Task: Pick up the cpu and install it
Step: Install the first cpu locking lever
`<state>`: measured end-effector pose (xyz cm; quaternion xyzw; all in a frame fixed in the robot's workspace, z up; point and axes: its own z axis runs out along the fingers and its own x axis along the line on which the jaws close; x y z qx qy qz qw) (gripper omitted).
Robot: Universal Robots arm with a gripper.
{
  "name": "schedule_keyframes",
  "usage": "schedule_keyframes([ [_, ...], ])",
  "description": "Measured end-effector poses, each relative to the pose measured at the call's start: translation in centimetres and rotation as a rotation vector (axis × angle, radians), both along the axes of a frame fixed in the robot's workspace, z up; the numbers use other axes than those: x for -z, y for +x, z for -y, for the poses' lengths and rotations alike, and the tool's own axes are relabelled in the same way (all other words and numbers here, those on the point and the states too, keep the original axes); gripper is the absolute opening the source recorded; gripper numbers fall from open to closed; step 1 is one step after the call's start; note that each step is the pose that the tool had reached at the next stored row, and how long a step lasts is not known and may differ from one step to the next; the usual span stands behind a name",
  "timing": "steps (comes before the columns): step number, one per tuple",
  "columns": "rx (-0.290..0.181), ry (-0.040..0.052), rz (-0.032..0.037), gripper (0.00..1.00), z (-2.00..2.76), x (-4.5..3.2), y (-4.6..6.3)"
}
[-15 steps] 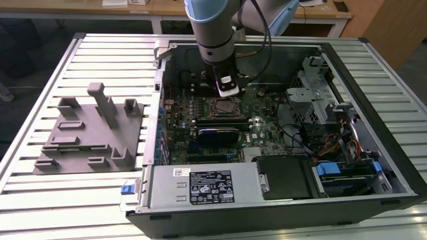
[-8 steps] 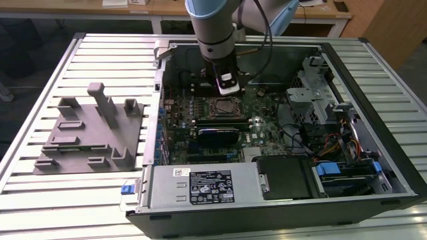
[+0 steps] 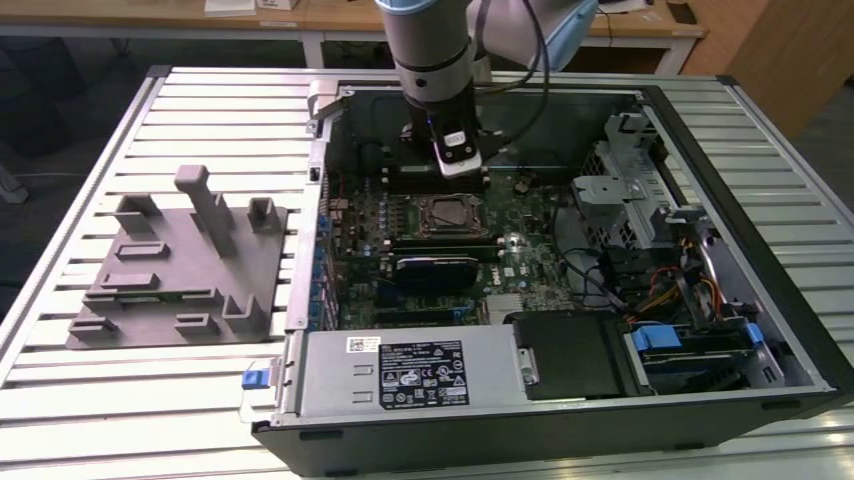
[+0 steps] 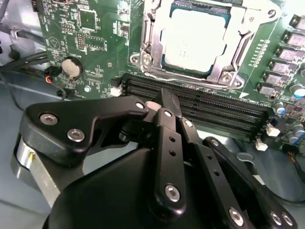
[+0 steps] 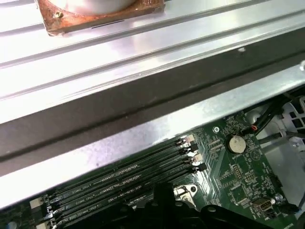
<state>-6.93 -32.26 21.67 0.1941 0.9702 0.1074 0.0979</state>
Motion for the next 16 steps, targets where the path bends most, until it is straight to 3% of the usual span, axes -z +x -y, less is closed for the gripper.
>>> schedule_keyframes([
  [7, 0.002, -0.0001, 0.0002, 0.11, 0.0, -0.23, 0.0],
  [9, 0.002, -0.0072, -0.0034, 0.11, 0.0, -0.23, 0.0],
  [13, 0.002, -0.0284, -0.0305, 0.11, 0.0, -0.18, 0.01],
  [16, 0.002, -0.0505, -0.0512, 0.11, 0.0, -0.15, 0.03],
])
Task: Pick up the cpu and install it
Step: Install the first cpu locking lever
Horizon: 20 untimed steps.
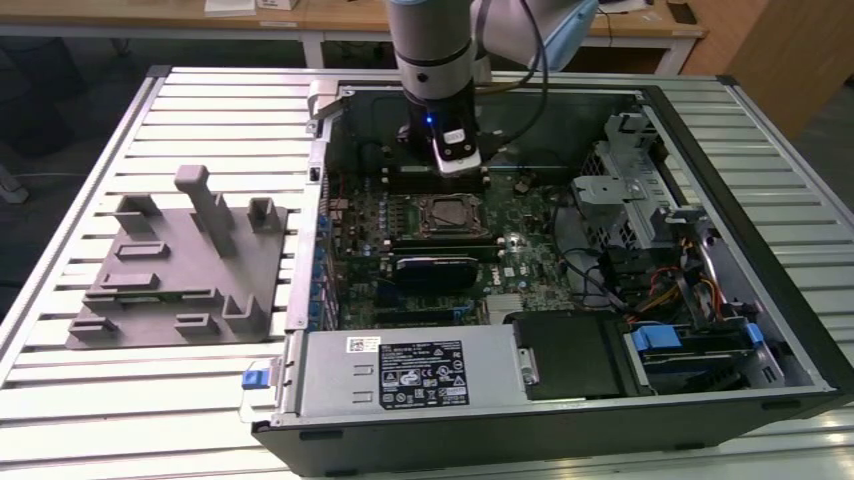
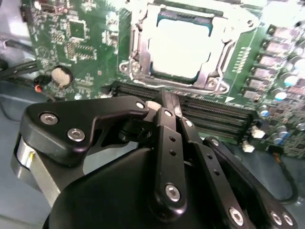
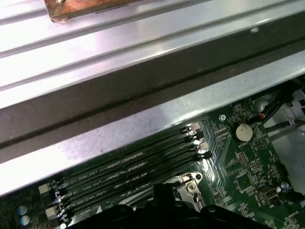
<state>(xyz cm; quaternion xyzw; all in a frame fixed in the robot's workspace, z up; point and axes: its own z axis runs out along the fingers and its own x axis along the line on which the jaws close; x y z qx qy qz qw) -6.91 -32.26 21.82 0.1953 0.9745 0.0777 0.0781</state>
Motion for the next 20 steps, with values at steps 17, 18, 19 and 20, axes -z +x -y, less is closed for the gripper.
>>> schedule_keyframes([
  [17, 0.0, -0.1059, -0.0427, 0.11, 2.24, 0.03, 0.1],
  [18, 0.0, -0.1085, -0.0435, 0.11, 2.38, 0.03, 0.1],
  [19, 0.0, -0.1101, -0.0441, 0.11, 2.47, 0.03, 0.1],
  [20, 0.0, -0.1105, -0.0442, 0.11, 2.52, 0.03, 0.1],
])
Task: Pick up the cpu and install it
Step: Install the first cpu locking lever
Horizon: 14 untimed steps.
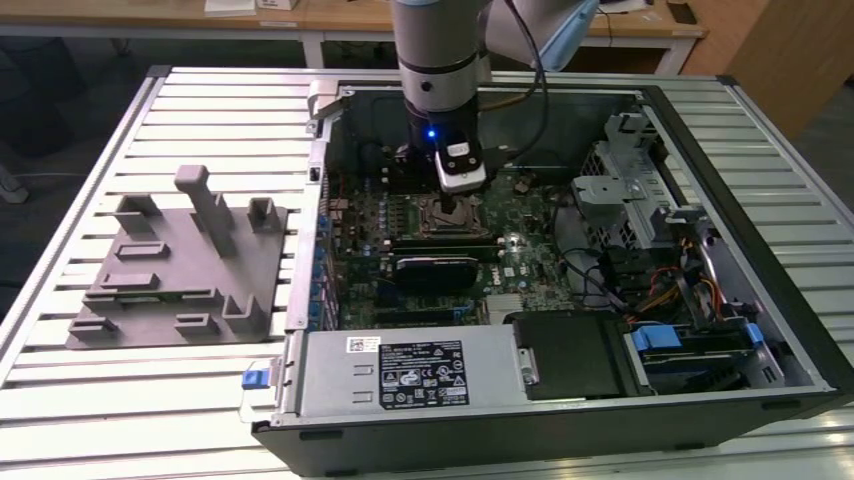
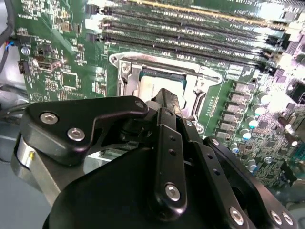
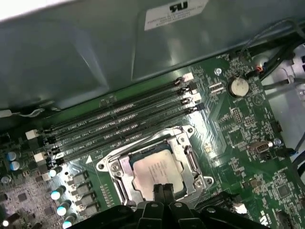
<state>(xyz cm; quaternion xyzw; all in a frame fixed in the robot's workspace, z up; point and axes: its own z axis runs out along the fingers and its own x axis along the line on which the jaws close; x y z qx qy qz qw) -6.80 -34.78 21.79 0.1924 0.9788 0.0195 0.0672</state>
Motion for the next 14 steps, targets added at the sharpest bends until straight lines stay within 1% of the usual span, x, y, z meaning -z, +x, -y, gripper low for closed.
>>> schedule_keyframes([
  [7, -0.002, -0.0001, 0.0001, 0.11, 0.02, 0.0, 0.02],
  [10, -0.033, -0.0002, 0.0, 0.11, 0.02, -0.01, 0.05],
  [14, -0.092, -0.0001, 0.0, 0.11, 0.02, 0.0, 0.05],
])
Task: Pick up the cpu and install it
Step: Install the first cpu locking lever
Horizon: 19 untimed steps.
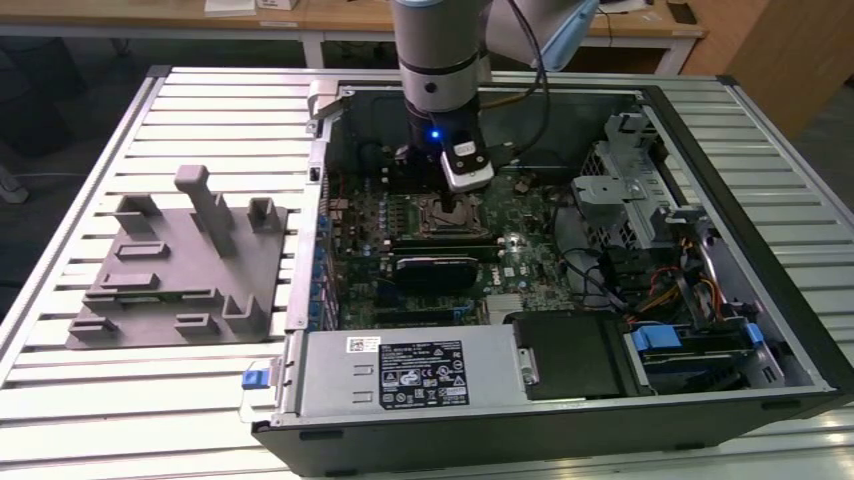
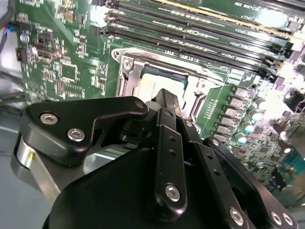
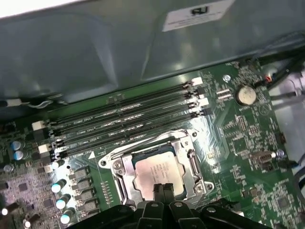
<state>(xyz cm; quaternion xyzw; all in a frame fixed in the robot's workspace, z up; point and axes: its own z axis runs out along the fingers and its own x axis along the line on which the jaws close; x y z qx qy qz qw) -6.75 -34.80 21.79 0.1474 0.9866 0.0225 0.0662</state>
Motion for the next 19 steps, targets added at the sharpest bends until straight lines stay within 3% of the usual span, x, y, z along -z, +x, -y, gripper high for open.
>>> schedule_keyframes([
  [4, -0.033, -0.0015, -0.0043, 0.11, 0.0, 0.03, 0.15],
  [9, -0.065, -0.0064, -0.0184, 0.11, 0.0, 0.12, 0.44],
  [16, -0.14, -0.0074, -0.0215, 0.11, 0.0, 0.27, 0.53],
  [19, -0.17, -0.0127, -0.0245, 0.11, -0.01, 0.34, 0.57],
])
